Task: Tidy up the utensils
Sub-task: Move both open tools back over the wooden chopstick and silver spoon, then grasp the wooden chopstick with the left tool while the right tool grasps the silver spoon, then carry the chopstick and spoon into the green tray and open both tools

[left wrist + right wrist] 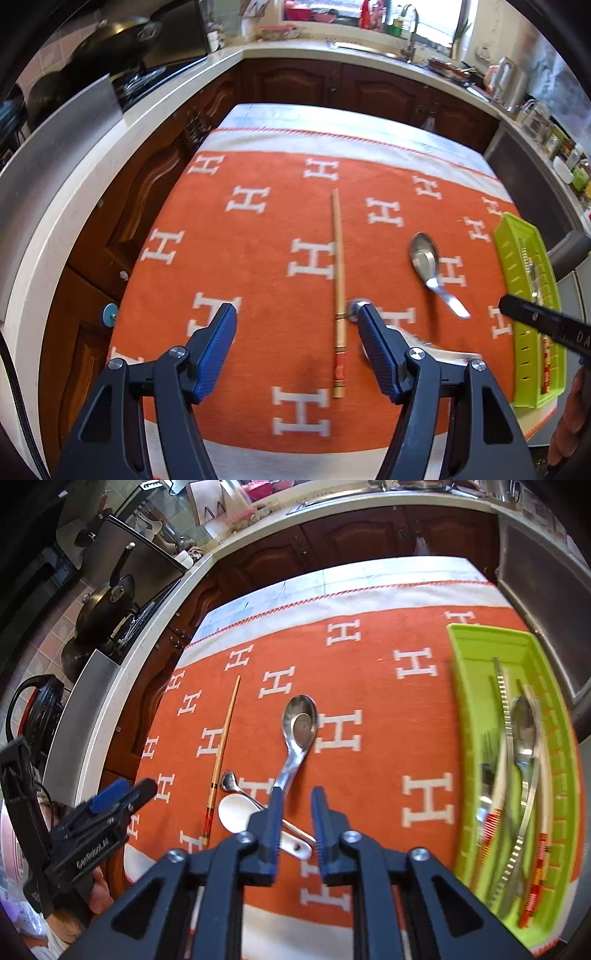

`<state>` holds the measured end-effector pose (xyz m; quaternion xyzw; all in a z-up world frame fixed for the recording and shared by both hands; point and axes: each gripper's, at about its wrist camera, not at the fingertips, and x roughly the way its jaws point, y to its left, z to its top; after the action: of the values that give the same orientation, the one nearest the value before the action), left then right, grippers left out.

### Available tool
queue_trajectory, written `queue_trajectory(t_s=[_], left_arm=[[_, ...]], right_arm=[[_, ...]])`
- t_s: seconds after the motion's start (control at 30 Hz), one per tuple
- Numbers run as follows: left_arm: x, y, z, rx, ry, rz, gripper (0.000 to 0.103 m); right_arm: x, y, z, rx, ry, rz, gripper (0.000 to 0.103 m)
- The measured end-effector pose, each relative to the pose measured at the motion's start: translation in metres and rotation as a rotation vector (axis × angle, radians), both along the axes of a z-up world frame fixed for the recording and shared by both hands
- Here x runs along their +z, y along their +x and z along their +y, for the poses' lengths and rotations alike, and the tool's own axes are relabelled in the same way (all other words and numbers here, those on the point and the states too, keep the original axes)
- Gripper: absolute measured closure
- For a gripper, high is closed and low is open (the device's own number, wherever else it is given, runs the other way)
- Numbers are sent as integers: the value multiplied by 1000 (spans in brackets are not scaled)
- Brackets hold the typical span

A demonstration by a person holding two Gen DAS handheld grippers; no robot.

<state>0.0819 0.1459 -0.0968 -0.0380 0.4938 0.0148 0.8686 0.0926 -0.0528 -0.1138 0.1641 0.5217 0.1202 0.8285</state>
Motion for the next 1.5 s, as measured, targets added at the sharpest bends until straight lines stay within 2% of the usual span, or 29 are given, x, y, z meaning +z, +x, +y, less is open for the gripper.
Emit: queue_trajectory(t_s=[0.23,0.37,0.53,0.73,0.77,0.8,0.87,0.97,1.07,1.13,1.17,1.2,1.33,1.5], left_arm=[[-28,13,23,22,-21,51,37],[-36,26,21,7,-27,56,37],[-44,47,12,-13,-29,63,37],[-57,73,-8,-43,-35,78,37],[-59,78,-13,-50,-33,82,37],[-61,80,-16,-54,-29,84,37],[-67,86,-24,-57,-11,89,37],[-75,93,-30,-57,0,114,49],[-76,94,-34,-57,36,95,54],[-76,94,-35,-44,40,83,68],[-75,94,-35,-40,39,78,91],[-75,93,-35,-37,34,76,98],[-74,92,-28,-4,-3,78,99],[-67,86,-19,23,-59,119,99]], right_arm=[[-33,45,11,-22,1,45,84],[-53,74,13,-36,-20,64,84],[-67,92,26,-15,-69,62,84],[-65,88,48,72,-196,-39,84],[-65,86,52,89,-230,-55,86],[-65,85,55,99,-252,-66,95],[-65,83,55,110,-259,-76,98],[-65,84,48,103,-207,-63,100],[-62,83,40,92,-164,-58,102],[-58,80,37,85,-151,-65,102],[-55,79,35,80,-144,-67,102],[-55,78,36,76,-137,-69,102],[-51,73,27,53,-80,-67,102],[-42,62,14,25,-28,-74,102]])
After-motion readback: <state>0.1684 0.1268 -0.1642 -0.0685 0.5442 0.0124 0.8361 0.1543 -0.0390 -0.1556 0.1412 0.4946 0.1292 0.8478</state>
